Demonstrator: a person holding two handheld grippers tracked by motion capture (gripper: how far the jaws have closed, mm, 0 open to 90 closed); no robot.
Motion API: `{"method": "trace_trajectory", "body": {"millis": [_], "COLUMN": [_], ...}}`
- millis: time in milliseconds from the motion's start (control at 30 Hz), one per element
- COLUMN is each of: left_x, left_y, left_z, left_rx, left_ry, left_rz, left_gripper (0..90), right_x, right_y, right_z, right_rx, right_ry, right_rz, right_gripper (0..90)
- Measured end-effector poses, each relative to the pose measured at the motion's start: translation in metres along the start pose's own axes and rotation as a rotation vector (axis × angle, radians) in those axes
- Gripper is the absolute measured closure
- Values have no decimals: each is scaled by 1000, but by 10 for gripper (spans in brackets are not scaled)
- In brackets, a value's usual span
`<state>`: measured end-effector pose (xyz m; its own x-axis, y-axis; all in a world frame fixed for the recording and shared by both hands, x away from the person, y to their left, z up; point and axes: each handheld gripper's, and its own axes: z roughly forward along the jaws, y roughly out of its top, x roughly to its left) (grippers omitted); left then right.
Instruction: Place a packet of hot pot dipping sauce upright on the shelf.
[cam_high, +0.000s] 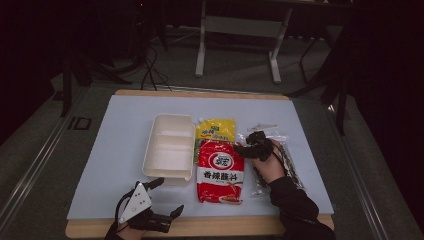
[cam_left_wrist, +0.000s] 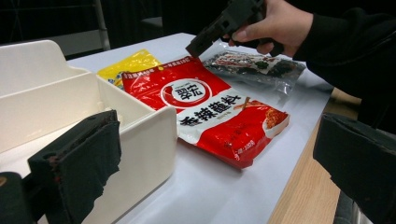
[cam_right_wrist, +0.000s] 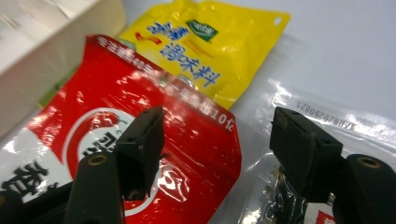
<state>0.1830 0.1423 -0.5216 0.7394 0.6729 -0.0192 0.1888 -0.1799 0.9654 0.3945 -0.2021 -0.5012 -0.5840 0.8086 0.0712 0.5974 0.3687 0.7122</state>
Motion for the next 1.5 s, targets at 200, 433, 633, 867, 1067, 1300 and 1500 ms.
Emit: {"method": "trace_trajectory", "body": {"millis": [200,433,633,867,1067,1300,1500], "left_x": [0,0,0,0,0,-2,-2], "left_y": [0,-1,-1,-1,-1,2,4], "left_z": [0,1,2,2,2,2,0], "left_rx": [3,10,14,14,16,20,17], "left_ry": [2,-4,-6,-4,3,5,7], "left_rz": [9,3,5,4,0,0,-7], "left_gripper": [23,23,23,23,23,23,23], "right_x": [-9,-10,-7,-8,-4,5,11], "right_y": [-5,-9,-9,-5,1,6,10], "right_z": [10,19,19,14,1,-23,-44], "right_rx": [38,90,114,122,102,49,1], "right_ry": [-11,48,48,15,23,47,61], "right_rz": [29,36,-8,-45,-82,-122,-142], "right_gripper": [367,419,617,872,893,899,900]}}
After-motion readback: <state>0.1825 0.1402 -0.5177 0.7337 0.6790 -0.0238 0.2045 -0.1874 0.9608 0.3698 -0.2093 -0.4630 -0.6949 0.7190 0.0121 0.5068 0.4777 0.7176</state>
